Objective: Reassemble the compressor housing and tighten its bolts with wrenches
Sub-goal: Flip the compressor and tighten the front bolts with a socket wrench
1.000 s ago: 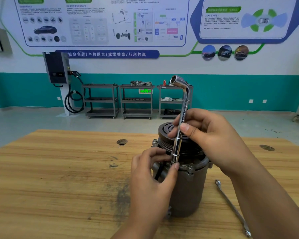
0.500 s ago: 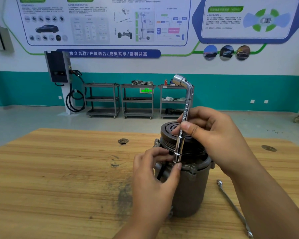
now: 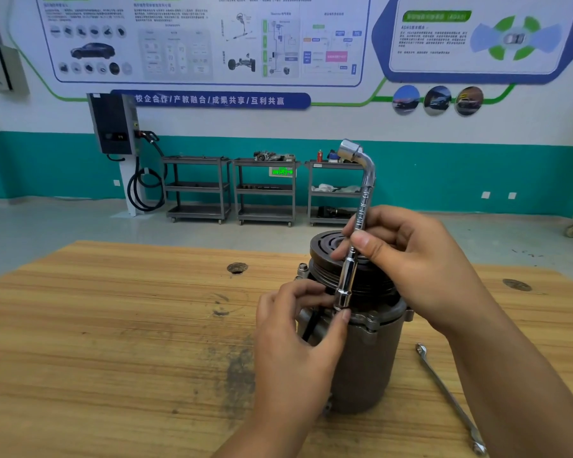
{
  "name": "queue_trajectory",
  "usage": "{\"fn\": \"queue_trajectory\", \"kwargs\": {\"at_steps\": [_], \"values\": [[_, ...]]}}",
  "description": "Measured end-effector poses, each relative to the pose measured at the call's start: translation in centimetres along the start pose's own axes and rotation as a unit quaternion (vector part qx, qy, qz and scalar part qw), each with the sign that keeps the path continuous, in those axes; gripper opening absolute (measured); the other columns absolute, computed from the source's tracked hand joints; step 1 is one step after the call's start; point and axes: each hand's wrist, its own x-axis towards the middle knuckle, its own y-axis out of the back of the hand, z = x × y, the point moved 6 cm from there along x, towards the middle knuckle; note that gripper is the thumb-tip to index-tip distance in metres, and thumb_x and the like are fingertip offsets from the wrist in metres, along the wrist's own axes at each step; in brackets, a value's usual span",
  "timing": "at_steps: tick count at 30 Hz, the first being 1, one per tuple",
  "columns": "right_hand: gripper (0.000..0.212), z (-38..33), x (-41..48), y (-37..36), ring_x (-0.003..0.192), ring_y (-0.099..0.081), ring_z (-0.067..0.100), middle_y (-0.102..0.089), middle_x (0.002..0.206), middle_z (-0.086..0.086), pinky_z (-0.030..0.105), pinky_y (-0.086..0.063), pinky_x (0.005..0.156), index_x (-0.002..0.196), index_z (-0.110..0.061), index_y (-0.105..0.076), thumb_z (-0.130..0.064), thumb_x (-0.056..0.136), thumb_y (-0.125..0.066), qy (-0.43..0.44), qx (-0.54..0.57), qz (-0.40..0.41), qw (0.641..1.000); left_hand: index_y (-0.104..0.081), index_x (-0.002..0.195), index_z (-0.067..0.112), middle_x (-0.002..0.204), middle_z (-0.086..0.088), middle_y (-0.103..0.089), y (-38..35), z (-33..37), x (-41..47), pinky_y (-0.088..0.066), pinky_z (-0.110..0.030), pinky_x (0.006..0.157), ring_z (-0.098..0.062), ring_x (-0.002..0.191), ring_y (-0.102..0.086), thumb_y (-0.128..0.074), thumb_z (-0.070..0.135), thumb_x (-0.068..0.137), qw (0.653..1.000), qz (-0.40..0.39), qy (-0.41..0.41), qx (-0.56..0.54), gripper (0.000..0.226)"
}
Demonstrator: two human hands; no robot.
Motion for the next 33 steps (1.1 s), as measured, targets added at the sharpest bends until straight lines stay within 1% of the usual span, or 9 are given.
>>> {"fn": "queue_trajectory", "kwargs": {"at_steps": [4, 6, 9, 11, 21, 25, 29, 31, 33], "values": [[0.019, 0.0, 0.0, 0.0, 0.083, -0.07, 0.008, -0.074, 0.081, -0.007, 0.039, -0.053, 0.083, 0.087, -0.025, -0.061, -0.01, 0.091, -0.053, 0.0, 0.0, -0.003, 1.0, -0.056, 0.087, 0.043, 0.098, 0.026, -0.057, 0.0, 0.0, 0.1, -0.033, 0.0, 0.077, 0.006, 0.093, -0.058, -0.08, 0.017, 0.068, 1.0, -0.003, 0.001, -0.002, 0.04], [0.019, 0.0, 0.1, 0.1, 0.082, -0.07, 0.008, -0.074, 0.08, -0.007, 0.036, -0.054, 0.081, 0.087, -0.025, -0.062, -0.008, 0.092, -0.052, 0.0, 0.002, -0.003, 1.0, -0.056, 0.086, 0.044, 0.099, 0.028, -0.056, 0.0, 0.1, 0.1, -0.034, -0.001, 0.077, 0.004, 0.092, -0.059, -0.08, 0.017, 0.07, 1.0, -0.005, -0.004, 0.0, 0.04], [0.021, -0.1, 0.0, 0.1, 0.081, -0.07, 0.008, -0.074, 0.08, -0.007, 0.031, -0.056, 0.078, 0.087, -0.024, -0.062, -0.007, 0.092, -0.051, -0.001, 0.004, -0.006, 1.0, -0.057, 0.086, 0.043, 0.09, 0.014, -0.064, 0.0, 0.0, 0.0, -0.035, 0.0, 0.077, 0.004, 0.093, -0.058, -0.077, 0.019, 0.072, 1.0, -0.005, 0.0, -0.011, 0.033], [0.02, -0.2, 0.0, 0.0, 0.08, -0.07, 0.008, -0.074, 0.079, -0.007, 0.033, -0.054, 0.08, 0.087, -0.024, -0.062, -0.007, 0.092, -0.052, -0.001, 0.0, -0.005, 1.0, -0.058, 0.085, 0.04, 0.089, 0.008, -0.064, 0.0, -0.1, 0.0, -0.034, 0.0, 0.077, 0.005, 0.093, -0.058, -0.076, 0.018, 0.072, 1.0, -0.006, 0.003, -0.018, 0.032], [0.017, -0.4, -0.2, -0.4, 0.08, -0.069, 0.008, -0.074, 0.079, -0.006, 0.037, -0.054, 0.081, 0.088, -0.023, -0.061, -0.008, 0.091, -0.053, -0.008, 0.0, -0.009, 1.0, -0.058, 0.087, 0.035, 0.094, -0.002, -0.061, 0.0, 0.1, -0.2, -0.034, 0.002, 0.077, 0.012, 0.087, -0.06, -0.078, 0.01, 0.07, 1.0, 0.001, -0.005, -0.022, 0.036], [0.017, -0.2, -0.1, -0.4, 0.081, -0.07, 0.009, -0.074, 0.079, -0.006, 0.04, -0.053, 0.083, 0.089, -0.024, -0.06, -0.009, 0.091, -0.053, -0.013, 0.003, -0.012, 1.0, -0.058, 0.086, 0.035, 0.095, -0.002, -0.061, -0.1, 0.1, -0.1, -0.035, 0.001, 0.077, 0.011, 0.085, -0.062, -0.078, 0.008, 0.07, 1.0, 0.004, -0.01, -0.025, 0.037], [0.015, -0.2, -0.2, -0.3, 0.081, -0.069, 0.009, -0.074, 0.079, -0.007, 0.041, -0.052, 0.085, 0.089, -0.024, -0.058, -0.01, 0.092, -0.053, -0.021, -0.005, -0.021, 1.0, -0.057, 0.091, 0.036, 0.096, 0.001, -0.062, 0.0, 0.1, -0.2, -0.038, -0.001, 0.079, 0.008, 0.088, -0.063, -0.077, 0.017, 0.073, 0.999, -0.005, -0.037, -0.019, 0.032], [0.014, -0.2, -0.2, -0.2, 0.081, -0.069, 0.008, -0.074, 0.079, -0.007, 0.042, -0.051, 0.087, 0.09, -0.023, -0.058, -0.009, 0.092, -0.053, -0.028, -0.005, -0.022, 0.999, -0.059, 0.094, 0.035, 0.095, 0.006, -0.064, 0.6, 0.7, 0.1, -0.039, -0.005, 0.079, 0.002, 0.092, -0.061, -0.066, 0.029, 0.077, 0.998, 0.01, -0.069, -0.006, 0.019], [0.013, -0.2, -0.2, -0.1, 0.081, -0.069, 0.007, -0.074, 0.079, -0.007, 0.044, -0.05, 0.089, 0.09, -0.021, -0.059, -0.009, 0.091, -0.054, -0.035, -0.001, -0.021, 0.999, -0.061, 0.093, 0.037, 0.091, 0.01, -0.065, 1.6, 1.2, 1.1, -0.042, -0.012, 0.076, -0.005, 0.092, -0.06, -0.057, 0.032, 0.08, 0.996, 0.046, -0.074, -0.026, 0.014]]}}
